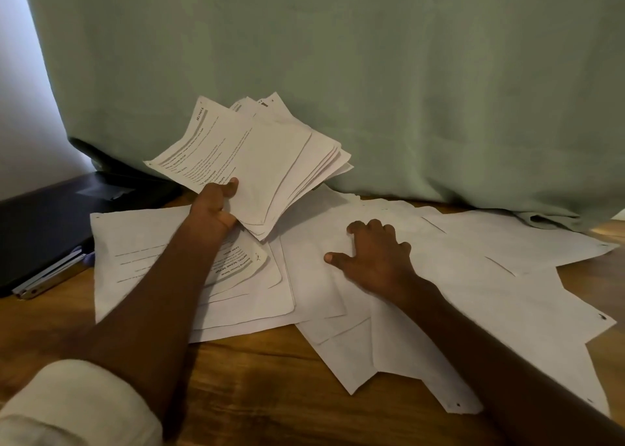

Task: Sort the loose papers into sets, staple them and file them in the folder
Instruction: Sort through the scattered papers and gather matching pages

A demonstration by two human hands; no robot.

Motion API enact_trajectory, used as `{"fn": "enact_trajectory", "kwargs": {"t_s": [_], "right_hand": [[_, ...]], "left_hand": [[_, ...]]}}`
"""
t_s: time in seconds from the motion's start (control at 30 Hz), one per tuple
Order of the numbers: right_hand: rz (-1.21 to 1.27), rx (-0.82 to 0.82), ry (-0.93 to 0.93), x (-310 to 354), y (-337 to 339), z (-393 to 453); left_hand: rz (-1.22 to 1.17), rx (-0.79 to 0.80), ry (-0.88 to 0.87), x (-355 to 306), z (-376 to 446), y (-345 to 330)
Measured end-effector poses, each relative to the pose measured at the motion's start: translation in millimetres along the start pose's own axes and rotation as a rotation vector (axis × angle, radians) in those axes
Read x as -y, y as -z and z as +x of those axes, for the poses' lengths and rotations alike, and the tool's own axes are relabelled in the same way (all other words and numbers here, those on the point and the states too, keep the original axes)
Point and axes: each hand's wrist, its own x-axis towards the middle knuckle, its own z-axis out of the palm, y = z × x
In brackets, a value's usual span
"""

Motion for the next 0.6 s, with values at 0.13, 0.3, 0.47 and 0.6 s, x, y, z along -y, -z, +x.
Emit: {"fn": "enact_trajectory", "kwargs": {"t_s": [0.13, 0.3, 0.47, 0.6], "right_hand": [[-0.133, 0.045, -0.025, 1.1, -0.9, 0.5], [-0.016, -0.019, -0.068, 2.3, 0.7, 1.2], [0.451, -0.211, -0.176, -7.1, 10.2, 8.1], [1.104, -0.58, -0.303, -31.0, 36.6, 14.8]], "left_hand": [[0.005, 0.002, -0.006, 1.1, 0.0, -1.6], [0.019, 0.013, -0.021, 4.6, -1.3, -2.6], [0.037, 0.05, -0.017, 5.5, 0.5, -8.4], [0.008, 0.082, -0.012, 6.5, 3.2, -9.6]]}}
